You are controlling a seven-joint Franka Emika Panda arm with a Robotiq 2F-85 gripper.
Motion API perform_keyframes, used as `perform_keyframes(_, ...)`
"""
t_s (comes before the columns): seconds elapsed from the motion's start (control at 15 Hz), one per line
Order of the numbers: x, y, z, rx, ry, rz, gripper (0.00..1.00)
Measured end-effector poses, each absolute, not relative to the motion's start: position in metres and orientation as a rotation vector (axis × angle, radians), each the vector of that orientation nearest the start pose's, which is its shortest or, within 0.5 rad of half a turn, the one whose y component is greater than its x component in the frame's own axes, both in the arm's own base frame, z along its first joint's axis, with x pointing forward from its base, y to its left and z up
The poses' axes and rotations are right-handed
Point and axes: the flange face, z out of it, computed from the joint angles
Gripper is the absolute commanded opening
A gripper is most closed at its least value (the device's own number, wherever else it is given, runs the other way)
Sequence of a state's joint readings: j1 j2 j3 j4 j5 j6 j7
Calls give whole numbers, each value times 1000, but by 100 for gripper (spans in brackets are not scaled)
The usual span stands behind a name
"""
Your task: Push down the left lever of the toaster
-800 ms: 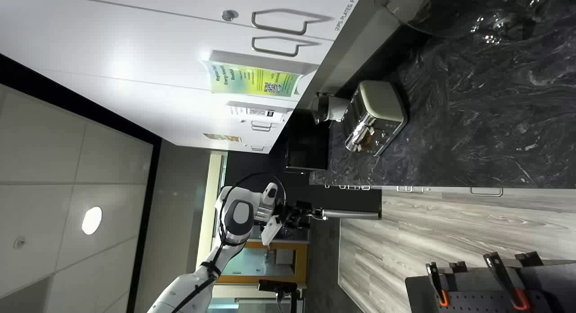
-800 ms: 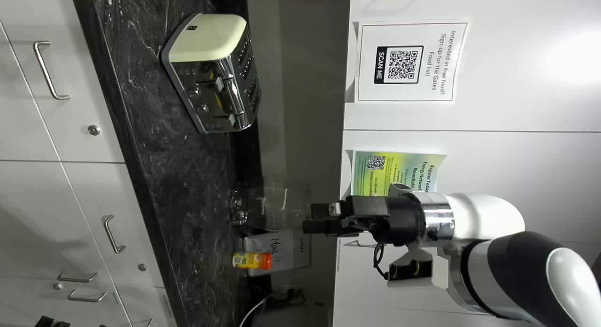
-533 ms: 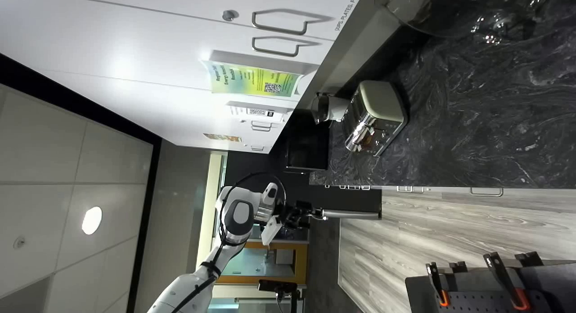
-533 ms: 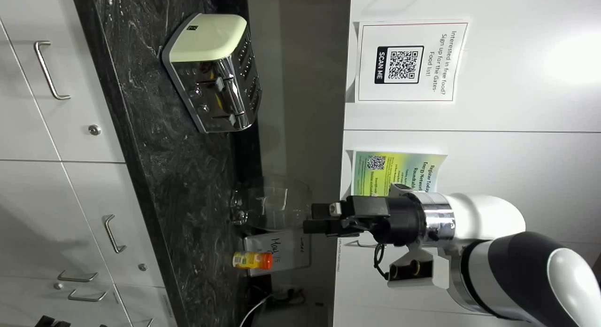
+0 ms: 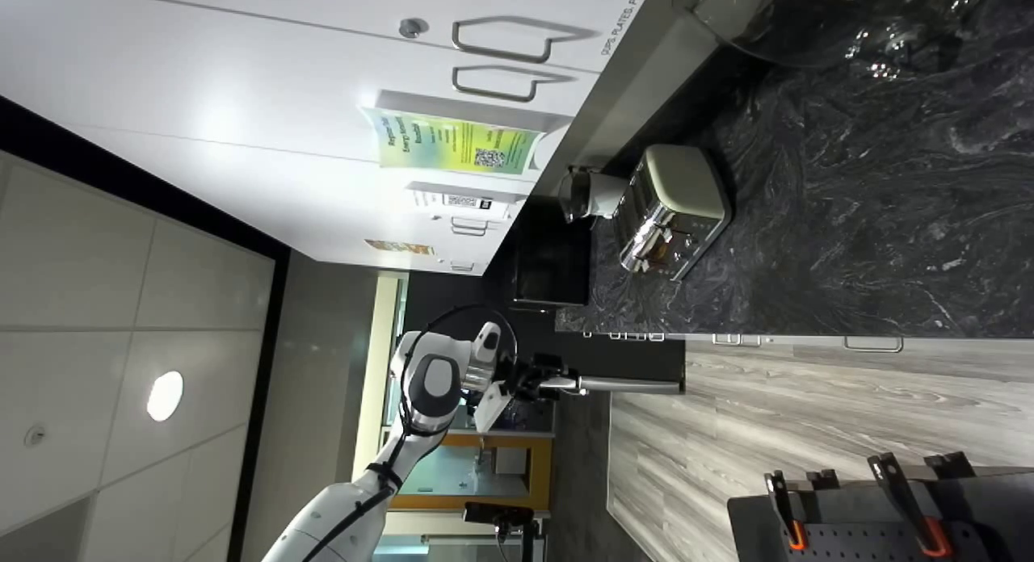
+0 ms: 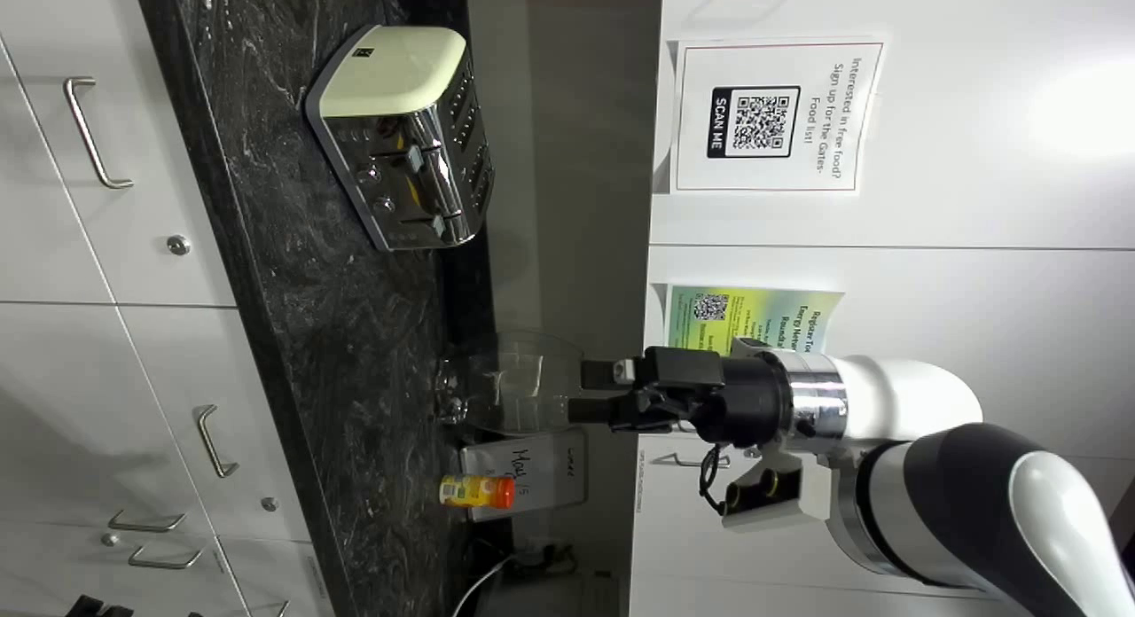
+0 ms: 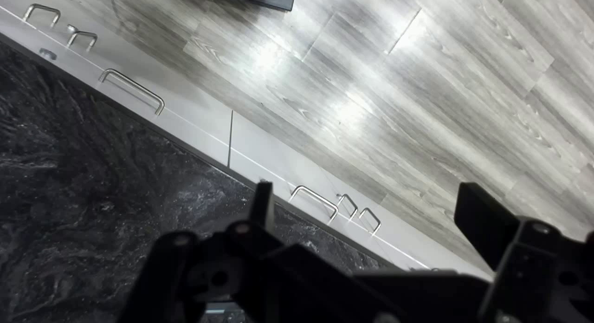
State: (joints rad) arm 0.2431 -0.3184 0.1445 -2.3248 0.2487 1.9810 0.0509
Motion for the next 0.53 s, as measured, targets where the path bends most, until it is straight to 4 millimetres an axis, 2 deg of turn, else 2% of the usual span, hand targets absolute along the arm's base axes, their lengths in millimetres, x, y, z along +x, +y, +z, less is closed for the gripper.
perform_keyframes(0.27,452,184,437,-3004,-234,-45,100)
perform_keyframes(0.53,501,186,407,-3087,-220,-167,100)
